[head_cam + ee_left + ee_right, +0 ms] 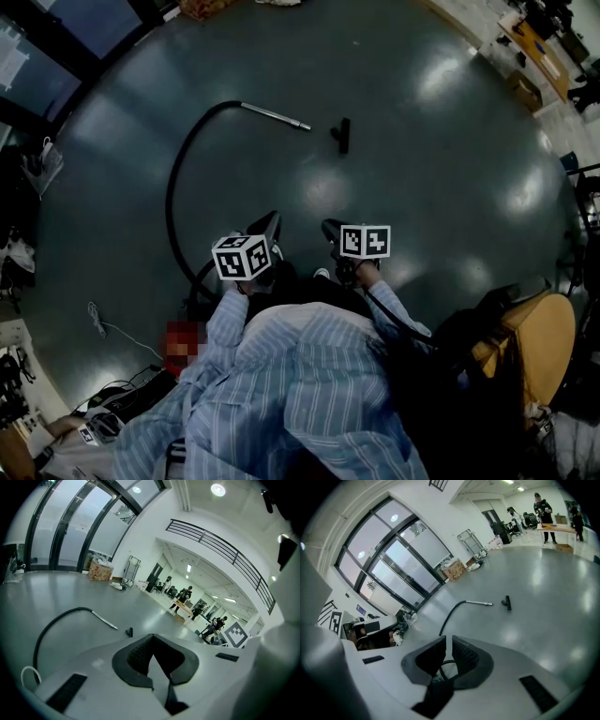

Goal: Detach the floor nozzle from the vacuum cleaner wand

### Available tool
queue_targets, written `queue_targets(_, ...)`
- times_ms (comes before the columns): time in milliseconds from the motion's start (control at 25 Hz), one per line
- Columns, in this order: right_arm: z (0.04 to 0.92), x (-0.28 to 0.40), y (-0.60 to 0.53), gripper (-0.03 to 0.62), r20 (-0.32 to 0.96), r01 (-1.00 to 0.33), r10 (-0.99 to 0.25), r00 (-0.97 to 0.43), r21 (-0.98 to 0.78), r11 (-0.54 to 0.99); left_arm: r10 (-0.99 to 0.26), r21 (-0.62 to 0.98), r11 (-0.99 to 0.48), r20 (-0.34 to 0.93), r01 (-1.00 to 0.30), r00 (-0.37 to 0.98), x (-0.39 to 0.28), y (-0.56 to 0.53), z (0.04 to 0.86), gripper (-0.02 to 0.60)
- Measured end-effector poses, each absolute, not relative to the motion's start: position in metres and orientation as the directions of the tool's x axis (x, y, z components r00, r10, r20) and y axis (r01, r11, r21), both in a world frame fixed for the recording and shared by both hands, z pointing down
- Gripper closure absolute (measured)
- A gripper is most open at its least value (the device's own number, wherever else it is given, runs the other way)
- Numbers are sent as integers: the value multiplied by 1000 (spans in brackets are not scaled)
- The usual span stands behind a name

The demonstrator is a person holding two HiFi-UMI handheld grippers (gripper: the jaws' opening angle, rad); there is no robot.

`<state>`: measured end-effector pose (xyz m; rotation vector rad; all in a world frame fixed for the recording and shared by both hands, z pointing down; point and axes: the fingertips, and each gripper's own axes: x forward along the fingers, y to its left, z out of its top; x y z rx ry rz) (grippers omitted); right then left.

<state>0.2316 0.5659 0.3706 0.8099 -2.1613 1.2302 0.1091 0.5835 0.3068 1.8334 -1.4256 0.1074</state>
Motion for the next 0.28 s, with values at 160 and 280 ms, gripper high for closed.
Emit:
queue_targets(160, 367, 226, 562, 548, 682, -705, -238, -692, -567, 426, -787, 523, -46, 506, -851, 353, 104, 581, 305, 575)
queue_targets(280, 363, 224, 558, 548, 676, -699, -238, -698, -568, 435, -791, 521, -45, 503, -853, 349, 102, 577, 302, 575)
